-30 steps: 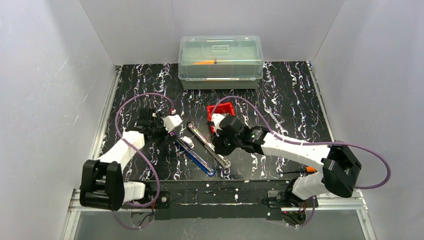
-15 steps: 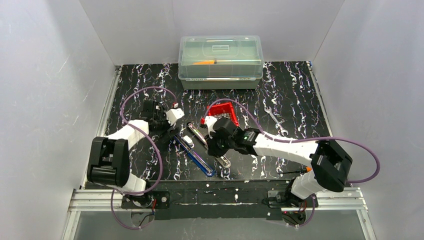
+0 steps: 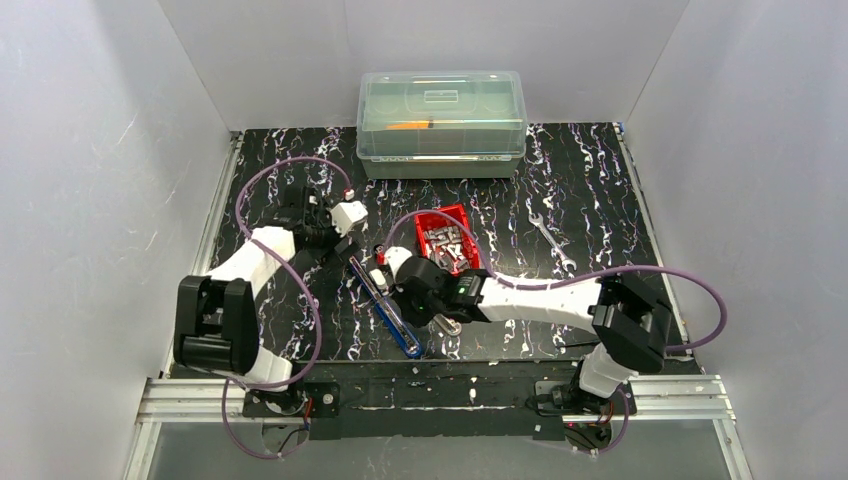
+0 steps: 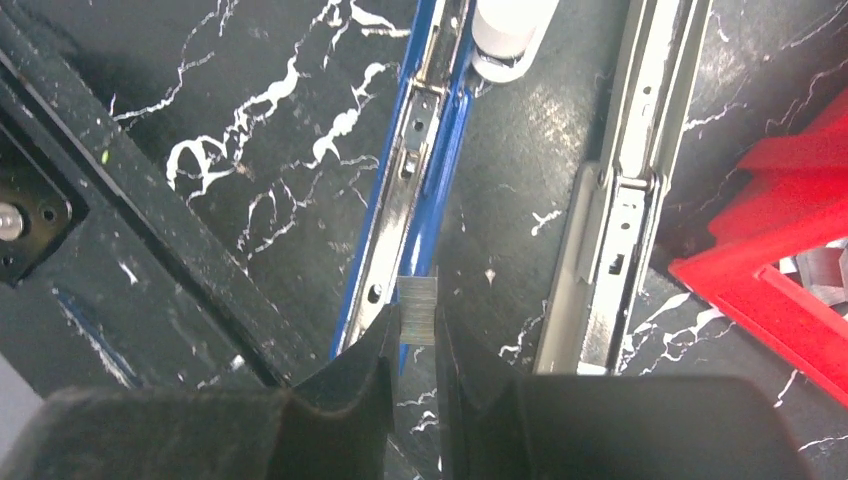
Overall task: Load the staples into the stapler
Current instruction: Adjust the stapler at the center of the board, then install the staple into the stapler.
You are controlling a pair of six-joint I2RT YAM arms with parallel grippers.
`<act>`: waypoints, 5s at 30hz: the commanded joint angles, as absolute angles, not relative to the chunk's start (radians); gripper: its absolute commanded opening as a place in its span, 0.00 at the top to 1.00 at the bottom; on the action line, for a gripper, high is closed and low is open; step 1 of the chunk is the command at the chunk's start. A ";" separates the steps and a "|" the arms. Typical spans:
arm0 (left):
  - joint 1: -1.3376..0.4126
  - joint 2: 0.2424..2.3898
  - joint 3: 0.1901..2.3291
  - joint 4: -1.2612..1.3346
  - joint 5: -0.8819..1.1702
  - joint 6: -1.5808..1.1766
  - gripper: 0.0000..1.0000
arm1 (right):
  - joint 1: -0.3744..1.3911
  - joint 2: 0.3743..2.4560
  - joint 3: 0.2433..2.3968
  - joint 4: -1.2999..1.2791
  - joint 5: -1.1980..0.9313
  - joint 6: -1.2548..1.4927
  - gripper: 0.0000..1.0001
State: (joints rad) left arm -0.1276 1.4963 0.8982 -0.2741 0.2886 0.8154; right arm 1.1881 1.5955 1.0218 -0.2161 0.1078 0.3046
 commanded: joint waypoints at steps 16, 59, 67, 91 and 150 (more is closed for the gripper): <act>-0.082 1.278 1.031 -0.595 0.381 0.582 0.01 | 1.307 1.743 1.285 -0.441 0.325 0.433 0.83; -0.075 1.203 0.868 -0.461 0.373 0.465 0.01 | 1.387 1.697 1.186 -0.353 0.465 0.524 0.97; -0.075 1.215 0.866 -0.462 0.373 0.462 0.01 | 1.387 1.734 1.194 -0.344 0.444 0.497 0.97; -0.076 1.206 0.868 -0.485 0.380 0.457 0.01 | 1.368 1.746 1.174 -0.326 0.421 0.499 0.98; -0.075 1.208 0.875 -0.497 0.405 0.457 0.01 | 1.356 1.704 1.146 -0.314 0.444 0.517 0.99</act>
